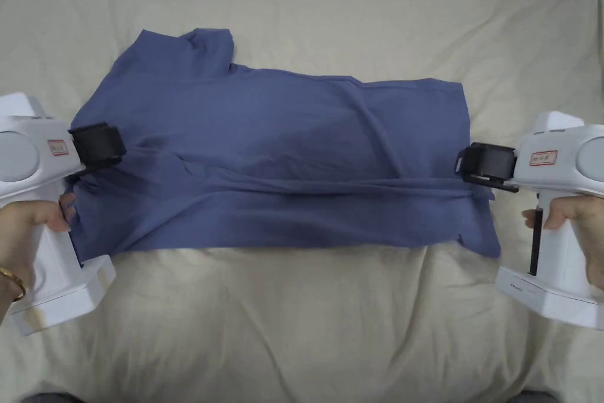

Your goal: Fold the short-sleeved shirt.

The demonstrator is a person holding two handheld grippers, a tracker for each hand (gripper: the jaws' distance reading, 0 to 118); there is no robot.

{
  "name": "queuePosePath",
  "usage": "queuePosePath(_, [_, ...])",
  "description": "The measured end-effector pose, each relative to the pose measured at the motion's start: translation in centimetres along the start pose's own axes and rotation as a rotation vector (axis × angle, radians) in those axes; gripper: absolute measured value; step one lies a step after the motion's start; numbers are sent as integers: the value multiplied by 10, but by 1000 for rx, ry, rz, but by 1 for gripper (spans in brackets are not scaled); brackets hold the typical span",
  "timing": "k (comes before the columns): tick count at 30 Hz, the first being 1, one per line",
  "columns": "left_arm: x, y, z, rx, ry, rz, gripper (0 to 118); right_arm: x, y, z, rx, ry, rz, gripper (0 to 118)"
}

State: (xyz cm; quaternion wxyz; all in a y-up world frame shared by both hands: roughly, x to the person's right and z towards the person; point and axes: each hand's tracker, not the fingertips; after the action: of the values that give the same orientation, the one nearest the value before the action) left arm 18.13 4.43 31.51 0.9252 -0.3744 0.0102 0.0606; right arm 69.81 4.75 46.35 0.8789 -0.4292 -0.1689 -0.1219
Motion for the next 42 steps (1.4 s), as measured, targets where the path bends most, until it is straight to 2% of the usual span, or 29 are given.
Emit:
queuePosePath(2, [-1, 1, 26, 94, 8, -52, 116, -5, -5, 29, 105, -6, 87, 118])
queuePosePath(5, [0, -4, 79, 288, 25, -93, 116, -13, -20, 81, 292, -18, 152, 118])
queuePosePath(7, [0, -16, 116, 446, 6, -130, 118, -20, -34, 114, 401, -5, 163, 118])
queuePosePath(10, [4, -35, 155, 568, 59, -194, 118, -33, -57, 154, 532, 9, 171, 118])
queuePosePath(12, [7, -47, 171, 584, 74, -235, 118, -42, -71, 174, 596, 13, 176, 118])
queuePosePath(16, [5, -67, 194, 580, 34, -215, 118, -54, -94, 199, 653, 34, 172, 118])
queuePosePath(17, [2, -69, 197, 581, 21, -196, 111, -55, -99, 203, 659, 43, 174, 118])
queuePosePath(18, [2, -73, 201, 580, 13, -183, 90, -58, -103, 207, 663, 53, 173, 115])
queuePosePath(19, [1, -75, 204, 573, 5, -181, 71, -59, -106, 210, 668, 62, 170, 104])
queuePosePath(20, [0, -77, 207, 566, 1, -186, 46, -60, -109, 212, 676, 74, 166, 88])
queuePosePath(21, [0, -79, 208, 563, -2, -194, 23, -62, -112, 214, 675, 83, 159, 60])
queuePosePath(22, [-1, -82, 209, 567, -11, -210, 17, -63, -113, 215, 671, 93, 152, 33])
queuePosePath(23, [-1, -83, 211, 569, -13, -228, 16, -66, -113, 216, 670, 102, 134, 10])
queuePosePath(24, [0, -84, 212, 563, -14, -240, 15, -66, -115, 216, 678, 108, 116, 3])
queuePosePath(26, [-2, -82, 213, 541, -36, -230, 1, -67, -115, 215, 657, 114, 121, 2])
queuePosePath(30, [-7, -69, 207, 467, -61, -216, 0, -68, -115, 209, 626, 116, 108, 2])
queuePosePath(33, [-13, -42, 189, 340, -108, -214, 0, -67, -112, 205, 600, 125, 111, 2])
queuePosePath(34, [-16, -31, 179, 289, -120, -197, 3, -66, -111, 203, 593, 122, 110, 2])
queuePosePath(35, [-18, -19, 166, 212, -126, -206, 12, -66, -110, 203, 586, 119, 111, 2])
queuePosePath(38, [-23, 2, 124, 14, -92, -258, 59, -63, -105, 194, 563, 110, 110, 2])
queuePosePath(39, [-25, 5, 110, -46, -101, -266, 83, -62, -105, 192, 552, 107, 106, 2])
queuePosePath(41, [-27, 7, 82, -177, -88, -265, 118, -60, -102, 183, 525, 105, 92, 2])
queuePosePath(42, [-28, 5, 68, -217, -72, -260, 118, -59, -101, 179, 511, 103, 88, 2])
